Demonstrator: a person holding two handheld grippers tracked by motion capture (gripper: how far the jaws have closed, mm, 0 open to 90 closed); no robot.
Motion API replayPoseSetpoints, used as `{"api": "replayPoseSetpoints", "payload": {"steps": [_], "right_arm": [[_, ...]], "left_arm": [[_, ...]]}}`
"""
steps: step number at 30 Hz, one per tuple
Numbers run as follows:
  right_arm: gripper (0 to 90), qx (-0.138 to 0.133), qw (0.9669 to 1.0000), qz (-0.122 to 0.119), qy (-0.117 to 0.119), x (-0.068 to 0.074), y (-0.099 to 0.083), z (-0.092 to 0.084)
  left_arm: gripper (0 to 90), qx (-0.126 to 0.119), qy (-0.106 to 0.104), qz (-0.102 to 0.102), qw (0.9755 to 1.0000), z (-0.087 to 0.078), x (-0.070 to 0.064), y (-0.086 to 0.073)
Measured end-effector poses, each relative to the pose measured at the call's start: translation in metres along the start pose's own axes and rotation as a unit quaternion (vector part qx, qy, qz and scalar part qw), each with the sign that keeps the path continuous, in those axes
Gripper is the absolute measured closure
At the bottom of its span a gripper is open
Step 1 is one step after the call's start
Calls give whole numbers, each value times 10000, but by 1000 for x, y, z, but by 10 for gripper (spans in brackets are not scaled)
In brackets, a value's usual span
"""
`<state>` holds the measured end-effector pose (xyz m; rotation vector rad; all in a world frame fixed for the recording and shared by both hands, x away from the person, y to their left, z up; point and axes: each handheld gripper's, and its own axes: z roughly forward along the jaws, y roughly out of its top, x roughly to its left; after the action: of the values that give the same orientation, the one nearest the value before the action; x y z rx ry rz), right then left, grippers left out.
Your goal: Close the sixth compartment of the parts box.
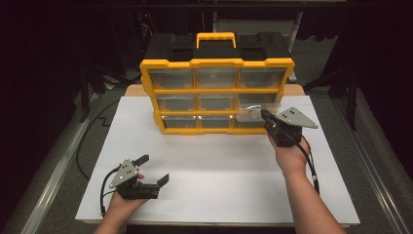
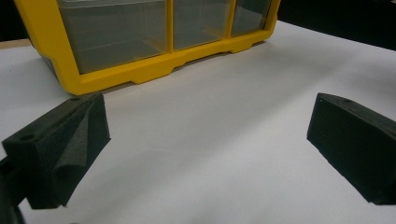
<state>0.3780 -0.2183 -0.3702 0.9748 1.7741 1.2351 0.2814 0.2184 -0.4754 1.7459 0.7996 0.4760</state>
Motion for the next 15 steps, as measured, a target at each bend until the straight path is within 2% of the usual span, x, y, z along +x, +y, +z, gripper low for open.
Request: {"api": "replayPoseSetpoints", "payload": {"steps": [9, 15], "right_arm": [[900, 54, 9999, -9, -96, -4, 4, 9], [900, 156, 9997, 42, -200, -9, 3, 21]], "left_arm": [[4, -14, -2, -18, 10000, 0, 0, 0], [4, -15, -10, -26, 10000, 0, 0, 0]]}}
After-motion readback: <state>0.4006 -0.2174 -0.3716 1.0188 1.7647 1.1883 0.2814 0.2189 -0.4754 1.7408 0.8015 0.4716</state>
